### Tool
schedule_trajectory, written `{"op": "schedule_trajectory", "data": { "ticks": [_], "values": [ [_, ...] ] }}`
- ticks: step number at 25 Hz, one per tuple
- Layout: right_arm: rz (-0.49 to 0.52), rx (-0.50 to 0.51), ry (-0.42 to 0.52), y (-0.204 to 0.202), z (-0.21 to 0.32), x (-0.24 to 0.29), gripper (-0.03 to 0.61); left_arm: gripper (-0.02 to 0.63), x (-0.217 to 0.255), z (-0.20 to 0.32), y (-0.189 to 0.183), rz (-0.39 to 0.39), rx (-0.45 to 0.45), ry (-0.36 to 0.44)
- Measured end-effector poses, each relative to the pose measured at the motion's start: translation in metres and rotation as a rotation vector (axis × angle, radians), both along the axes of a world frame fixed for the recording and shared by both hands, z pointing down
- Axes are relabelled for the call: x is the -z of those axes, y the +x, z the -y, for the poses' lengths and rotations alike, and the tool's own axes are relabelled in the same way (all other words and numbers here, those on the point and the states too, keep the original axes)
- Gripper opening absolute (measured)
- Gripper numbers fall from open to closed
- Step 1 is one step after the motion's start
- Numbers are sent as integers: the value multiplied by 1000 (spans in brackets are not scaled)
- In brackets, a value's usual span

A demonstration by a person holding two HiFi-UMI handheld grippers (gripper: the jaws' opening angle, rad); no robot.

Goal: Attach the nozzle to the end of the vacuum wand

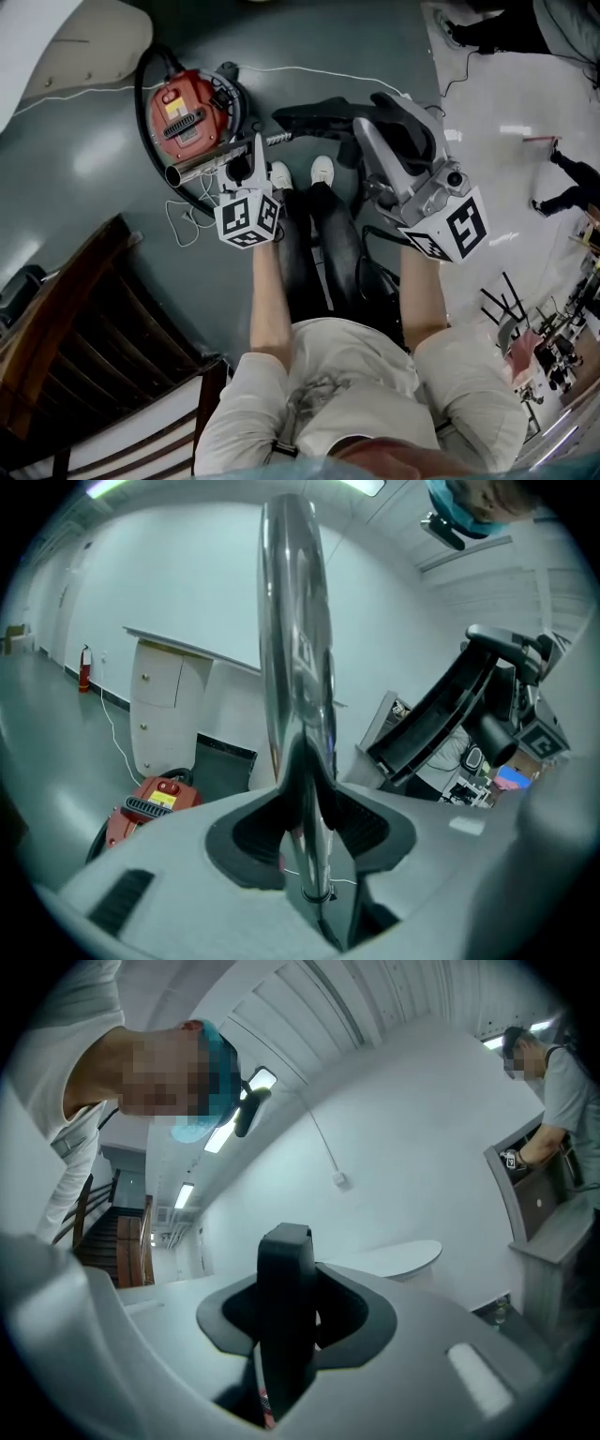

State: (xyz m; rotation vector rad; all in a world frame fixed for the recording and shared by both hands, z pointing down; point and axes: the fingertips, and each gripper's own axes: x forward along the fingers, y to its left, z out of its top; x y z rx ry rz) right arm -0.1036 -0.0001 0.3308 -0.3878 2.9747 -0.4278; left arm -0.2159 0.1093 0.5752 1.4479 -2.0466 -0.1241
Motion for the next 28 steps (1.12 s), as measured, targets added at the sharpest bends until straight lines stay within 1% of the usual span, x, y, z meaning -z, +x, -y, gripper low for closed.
{"op": "schedule_trajectory", "data": {
  "ticks": [3, 6, 10, 12, 14, 18, 22, 25, 28],
  "values": [
    [36, -29, 14, 10, 1, 22, 115, 153, 17, 5, 8, 37, -33, -1],
    [80, -53, 42, 19, 5, 49, 115, 153, 32, 16, 21, 71, -87, -3],
    [138, -79, 91, 43, 9, 108, 115, 155, 73, 36, 59, 116, -176, -5],
    [158, -93, 114, 52, 11, 129, 115, 155, 86, 45, 75, 134, -217, -3],
    [170, -110, 131, 57, 13, 136, 115, 155, 88, 53, 85, 150, -255, 0],
    [186, -159, 168, 63, 21, 138, 115, 155, 83, 64, 91, 189, -311, 6],
    [203, -210, 189, 79, 29, 144, 115, 156, 83, 80, 100, 253, -364, -8],
    [216, -237, 190, 86, 32, 136, 115, 156, 73, 91, 103, 292, -389, -24],
    [237, -263, 199, 108, 37, 155, 115, 158, 85, 103, 126, 325, -423, -35]
  ]
}}
